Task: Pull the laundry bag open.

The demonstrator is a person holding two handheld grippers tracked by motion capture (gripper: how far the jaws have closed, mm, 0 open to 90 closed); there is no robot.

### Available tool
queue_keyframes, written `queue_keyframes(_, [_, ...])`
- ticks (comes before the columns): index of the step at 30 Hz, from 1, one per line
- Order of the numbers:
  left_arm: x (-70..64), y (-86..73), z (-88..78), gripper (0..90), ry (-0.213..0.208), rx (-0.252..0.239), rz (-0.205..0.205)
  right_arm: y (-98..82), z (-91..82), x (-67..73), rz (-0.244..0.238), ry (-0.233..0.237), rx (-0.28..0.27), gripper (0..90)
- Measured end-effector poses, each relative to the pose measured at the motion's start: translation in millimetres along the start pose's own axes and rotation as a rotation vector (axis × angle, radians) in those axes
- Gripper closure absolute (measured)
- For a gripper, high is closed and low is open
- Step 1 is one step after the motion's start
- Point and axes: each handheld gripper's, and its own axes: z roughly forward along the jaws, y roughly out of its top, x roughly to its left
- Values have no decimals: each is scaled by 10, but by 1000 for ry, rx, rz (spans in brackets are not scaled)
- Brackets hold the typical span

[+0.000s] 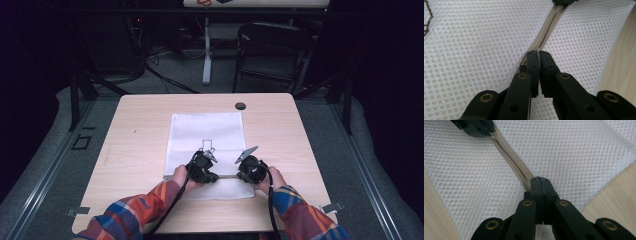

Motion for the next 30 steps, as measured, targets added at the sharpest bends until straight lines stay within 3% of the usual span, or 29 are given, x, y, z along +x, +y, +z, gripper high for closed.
queue_keyframes(10, [49,-105,-81,870,-5,-3,-30,-1,5,4,-3,-1,-7,900])
queue_keyframes(11, [48,-116,-88,870,11,-1,-34,4,-2,-2,-13,0,5,900])
queue_keyframes(17, [86,-174,-137,870,-3,0,-44,3,-1,-2,-12,0,2,900])
queue_keyframes(21, [93,-211,-176,869,21,0,-50,2,-1,-2,-11,-1,1,900])
queue_keyframes(22, [99,-219,-186,869,4,-9,-48,4,-2,-4,-15,0,5,900])
queue_keyframes(30, [110,-269,-228,869,26,-6,-58,3,1,0,-10,0,1,900])
